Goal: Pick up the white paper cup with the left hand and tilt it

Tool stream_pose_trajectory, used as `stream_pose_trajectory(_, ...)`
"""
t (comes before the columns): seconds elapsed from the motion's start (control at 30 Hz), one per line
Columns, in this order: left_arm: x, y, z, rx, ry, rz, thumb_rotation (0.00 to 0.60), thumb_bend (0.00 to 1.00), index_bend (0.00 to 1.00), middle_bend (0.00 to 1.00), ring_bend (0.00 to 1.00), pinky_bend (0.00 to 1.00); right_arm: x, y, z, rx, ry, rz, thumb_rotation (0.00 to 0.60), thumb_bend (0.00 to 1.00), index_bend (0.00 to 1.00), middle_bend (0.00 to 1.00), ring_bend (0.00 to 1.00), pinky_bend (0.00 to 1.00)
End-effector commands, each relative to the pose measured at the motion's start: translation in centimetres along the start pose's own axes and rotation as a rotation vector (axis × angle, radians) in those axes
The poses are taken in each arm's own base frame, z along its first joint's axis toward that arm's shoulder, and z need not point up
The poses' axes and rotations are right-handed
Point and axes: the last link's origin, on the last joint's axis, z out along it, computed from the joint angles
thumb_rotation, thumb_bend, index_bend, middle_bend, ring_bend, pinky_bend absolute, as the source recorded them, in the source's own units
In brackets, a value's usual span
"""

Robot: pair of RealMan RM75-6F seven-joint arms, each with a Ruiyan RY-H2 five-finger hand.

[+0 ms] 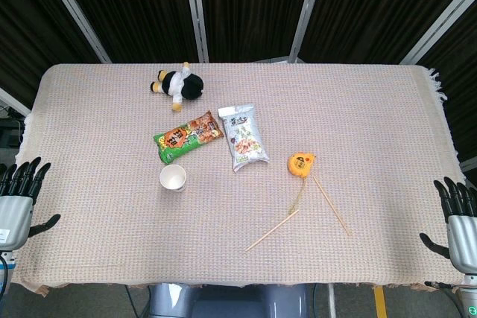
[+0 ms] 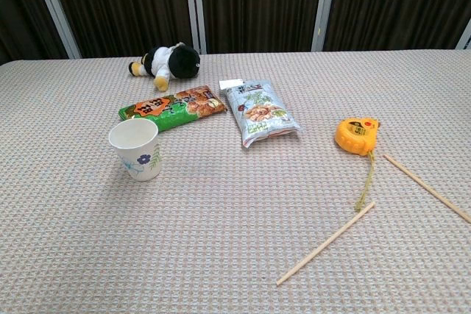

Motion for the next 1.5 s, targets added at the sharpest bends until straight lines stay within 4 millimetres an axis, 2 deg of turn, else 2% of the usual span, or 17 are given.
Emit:
stream_pose_trajectory(0.03, 0.0, 0.0, 0.0, -0.001, -0.001, 0.002, 0.6, 0.06, 0.0, 0.0, 0.0, 0.0, 0.0, 0.0, 0.0, -0.001, -0.002, 0.0, 0.6, 0.08, 0.01, 0.0, 0.0, 0.0)
stream_pose_trajectory(0.37, -0.3, 0.3, 0.2, -0.009, -0.018, 0.008, 0.6, 0.06, 0.0, 0.0, 0.0, 0.0, -0.1, -0.2, 0.0, 0.005, -0.012, -0.003, 0.6, 0.08, 0.01, 0.0, 0.0, 0.0)
stream_pose_trajectory(0.63, -0.9, 1.7, 1.3, -0.041, -0.053, 0.013, 0.6, 0.06, 0.0, 0.0, 0.0, 0.0, -0.1, -0.2, -0.1, 0.003, -0.02, 0.0, 0.6, 0.08, 0.01, 0.0, 0.0, 0.0)
stream_pose_trajectory(0.83, -0.9, 5.0, 4.2, -0.102, -0.1, 0.018, 0.6, 0.06, 0.06, 0.0, 0.0, 0.0, 0.1, -0.3, -0.3, 0.01, -0.019, 0.009, 0.6, 0.08, 0.01, 0.0, 0.0, 0.0)
stream_pose_trajectory(1.1, -1.0, 10.7, 8.1, -0.175, -0.18, 0.04, 0.6, 0.07, 0.1, 0.0, 0.0, 0.0, 0.2, -0.3, -0.4, 0.019, -0.024, 0.021, 0.6, 0.08, 0.01, 0.0, 0.0, 0.0)
stream_pose_trajectory(1.5, -2.7, 18.2, 11.2, -0.221, -0.273, 0.073, 0.6, 0.07, 0.19, 0.0, 0.0, 0.0, 0.7, 0.1, -0.3, 0.015, -0.026, 0.052, 0.6, 0.08, 0.01, 0.0, 0.0, 0.0)
